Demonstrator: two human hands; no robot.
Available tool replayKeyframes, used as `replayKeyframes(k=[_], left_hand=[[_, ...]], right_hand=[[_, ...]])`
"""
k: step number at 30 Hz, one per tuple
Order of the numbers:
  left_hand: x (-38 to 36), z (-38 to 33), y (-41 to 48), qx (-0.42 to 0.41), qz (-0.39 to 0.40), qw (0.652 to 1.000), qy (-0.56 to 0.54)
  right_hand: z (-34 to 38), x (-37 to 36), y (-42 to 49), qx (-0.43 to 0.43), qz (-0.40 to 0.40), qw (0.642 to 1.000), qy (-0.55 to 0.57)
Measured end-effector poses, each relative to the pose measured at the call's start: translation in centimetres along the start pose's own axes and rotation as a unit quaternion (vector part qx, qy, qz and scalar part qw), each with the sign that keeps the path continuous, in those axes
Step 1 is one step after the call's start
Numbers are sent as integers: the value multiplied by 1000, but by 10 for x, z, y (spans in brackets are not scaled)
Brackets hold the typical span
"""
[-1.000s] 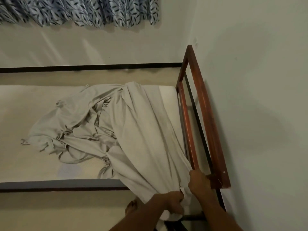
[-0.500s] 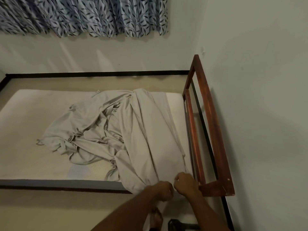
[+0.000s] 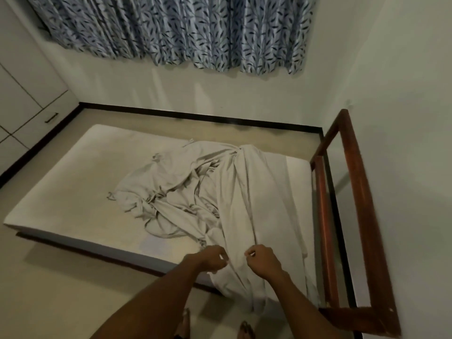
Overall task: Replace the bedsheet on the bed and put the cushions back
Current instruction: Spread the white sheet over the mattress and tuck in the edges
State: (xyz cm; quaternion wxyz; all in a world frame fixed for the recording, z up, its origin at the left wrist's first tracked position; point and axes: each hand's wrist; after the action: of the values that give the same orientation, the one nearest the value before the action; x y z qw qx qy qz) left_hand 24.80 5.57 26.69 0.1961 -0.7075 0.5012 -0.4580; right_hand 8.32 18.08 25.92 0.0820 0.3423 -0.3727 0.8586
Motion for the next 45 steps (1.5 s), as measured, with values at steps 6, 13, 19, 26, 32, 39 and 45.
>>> replayKeyframes(k=[6, 13, 19, 26, 32, 39, 45], left_hand=[[78, 85, -15, 31, -21, 998, -46], [181, 209, -27, 57, -53, 993, -90], [259, 309, -36, 97, -77, 989, -79], [319, 350, 1, 112, -52, 989, -85], [377, 382, 63, 98, -74, 988, -88], [452, 429, 121, 125, -141, 976, -107], [513, 483, 212, 143, -186, 966, -104]], right_hand=[[94, -35, 34, 26, 7, 999, -19], [218, -112, 85, 16, -3, 1000, 6], [309, -174, 105, 12, -14, 1000, 12], [359, -211, 151, -46, -2, 998, 32], [404, -233, 236, -69, 24, 996, 46], [456, -245, 326, -86, 29, 995, 40], [495, -295, 406, -84, 62, 994, 17]])
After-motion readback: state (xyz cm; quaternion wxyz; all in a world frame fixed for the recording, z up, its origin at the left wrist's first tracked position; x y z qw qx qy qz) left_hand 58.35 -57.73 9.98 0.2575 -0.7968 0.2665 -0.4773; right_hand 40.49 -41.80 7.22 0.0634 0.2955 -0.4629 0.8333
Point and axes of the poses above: each hand's wrist, its own y-axis towards the middle knuckle, its own x-axis out of the back of the hand, z = x × y, and after that the axes turned 5 degrees about -y, right-handed
